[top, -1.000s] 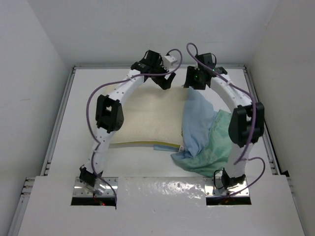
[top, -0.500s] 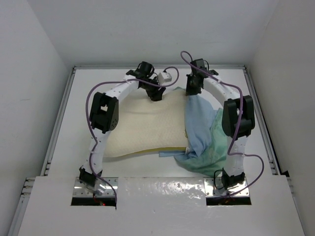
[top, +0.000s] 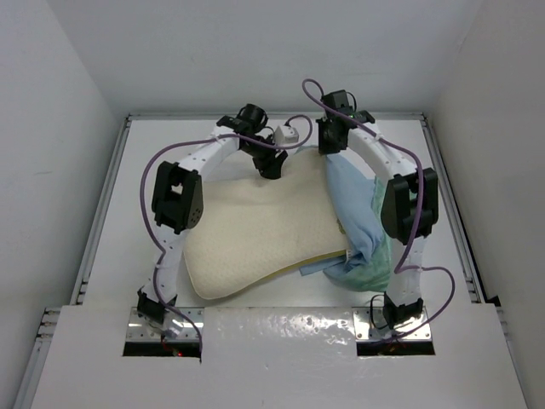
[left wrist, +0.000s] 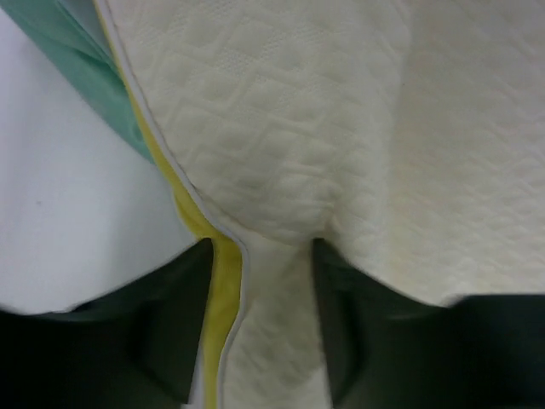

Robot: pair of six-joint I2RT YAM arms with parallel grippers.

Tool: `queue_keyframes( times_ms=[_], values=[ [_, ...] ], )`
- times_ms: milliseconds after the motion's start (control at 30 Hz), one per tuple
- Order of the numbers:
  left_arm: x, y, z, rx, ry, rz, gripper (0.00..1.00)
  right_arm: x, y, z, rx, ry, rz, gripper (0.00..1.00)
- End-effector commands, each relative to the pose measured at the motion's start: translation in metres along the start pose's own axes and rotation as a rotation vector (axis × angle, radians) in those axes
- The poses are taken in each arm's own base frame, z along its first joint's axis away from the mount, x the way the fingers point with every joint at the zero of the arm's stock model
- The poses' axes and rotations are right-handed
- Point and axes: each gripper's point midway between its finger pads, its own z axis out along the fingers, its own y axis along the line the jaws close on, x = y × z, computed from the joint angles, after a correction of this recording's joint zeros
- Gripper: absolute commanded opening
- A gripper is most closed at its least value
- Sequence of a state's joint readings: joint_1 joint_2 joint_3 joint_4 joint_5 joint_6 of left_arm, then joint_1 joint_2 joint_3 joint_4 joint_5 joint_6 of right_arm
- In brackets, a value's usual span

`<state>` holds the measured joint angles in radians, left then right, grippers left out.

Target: Put the pillow into the pillowcase

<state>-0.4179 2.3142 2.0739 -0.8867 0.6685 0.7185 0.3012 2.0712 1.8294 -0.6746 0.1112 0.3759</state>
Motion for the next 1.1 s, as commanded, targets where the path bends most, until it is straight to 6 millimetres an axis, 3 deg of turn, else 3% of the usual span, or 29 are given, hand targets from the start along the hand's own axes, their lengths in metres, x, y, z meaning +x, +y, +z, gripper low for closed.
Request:
queue_keyframes(
  times_ms=[0, 33, 133, 267, 367, 400, 467, 500, 533, 567, 600, 633, 667, 733, 767, 867, 933, 967, 1033, 1067],
  values=[
    [-0.025, -0.012, -0.027, -0.068, -0.011, -0.056, 0.53, -0.030, -0.012, -0.009, 0.027, -0.118, 0.004, 0.00],
    [-0.030, -0.002, -0.036, -0.094, -0.037, -0.070, 0.58, -0.018, -0.010, -0.002, 0.010, -0.087, 0.013, 0.00],
    [-0.048, -0.002, -0.060, -0.068, -0.111, -0.097, 0.67, -0.009, -0.008, 0.006, 0.002, -0.063, 0.025, 0.00],
    [-0.043, -0.026, -0.068, -0.018, -0.073, -0.037, 0.81, -0.011, -0.004, 0.006, -0.013, -0.064, 0.028, 0.00],
    [-0.001, -0.025, -0.041, -0.062, 0.074, -0.063, 0.91, -0.012, -0.003, 0.006, -0.022, -0.068, 0.027, 0.00],
    [0.015, -0.016, -0.023, -0.092, 0.104, -0.079, 0.91, -0.013, -0.003, 0.006, -0.024, -0.069, 0.022, 0.00],
    [0.039, 0.009, -0.010, -0.193, 0.163, -0.108, 0.92, -0.013, -0.003, 0.007, -0.023, -0.068, 0.025, 0.00],
    [0.060, 0.021, 0.010, -0.210, 0.205, -0.141, 0.92, -0.011, -0.002, 0.009, -0.024, -0.063, 0.025, 0.00],
    [0.059, 0.045, 0.010, -0.302, 0.226, -0.134, 0.92, -0.010, -0.001, 0.009, -0.029, -0.060, 0.028, 0.00],
    [0.064, 0.056, 0.016, -0.330, 0.247, -0.146, 0.91, -0.010, 0.000, 0.011, -0.033, -0.056, 0.030, 0.00],
    [0.066, 0.069, 0.023, -0.350, 0.266, -0.163, 0.89, -0.008, 0.001, 0.012, -0.042, -0.049, 0.036, 0.00],
    [0.063, 0.071, 0.026, -0.340, 0.263, -0.164, 0.85, -0.007, 0.003, 0.012, -0.045, -0.047, 0.036, 0.00],
    [0.061, 0.069, 0.028, -0.315, 0.256, -0.159, 0.57, -0.007, 0.004, 0.011, -0.049, -0.048, 0.036, 0.00],
    [0.050, 0.048, 0.030, -0.219, 0.206, -0.145, 0.16, -0.008, 0.005, 0.010, -0.056, -0.054, 0.038, 0.00],
    [0.044, 0.040, 0.027, -0.192, 0.186, -0.131, 0.00, -0.009, 0.005, 0.009, -0.057, -0.057, 0.038, 0.00],
    [0.023, -0.021, 0.005, -0.013, 0.114, 0.032, 0.00, -0.031, 0.004, 0.001, -0.035, -0.117, 0.057, 0.00],
    [0.016, -0.041, -0.001, 0.036, 0.104, 0.104, 0.00, -0.049, 0.003, -0.006, -0.023, -0.161, 0.060, 0.00],
    [0.016, -0.055, -0.002, 0.089, 0.134, 0.140, 0.00, -0.070, 0.007, -0.017, -0.036, -0.214, 0.059, 0.00],
    [0.023, -0.066, 0.000, 0.140, 0.187, 0.170, 0.00, -0.088, 0.011, -0.028, -0.047, -0.257, 0.063, 0.00],
    [0.031, -0.073, 0.011, 0.167, 0.234, 0.181, 0.00, -0.096, 0.015, -0.036, -0.057, -0.285, 0.062, 0.00]
  ],
)
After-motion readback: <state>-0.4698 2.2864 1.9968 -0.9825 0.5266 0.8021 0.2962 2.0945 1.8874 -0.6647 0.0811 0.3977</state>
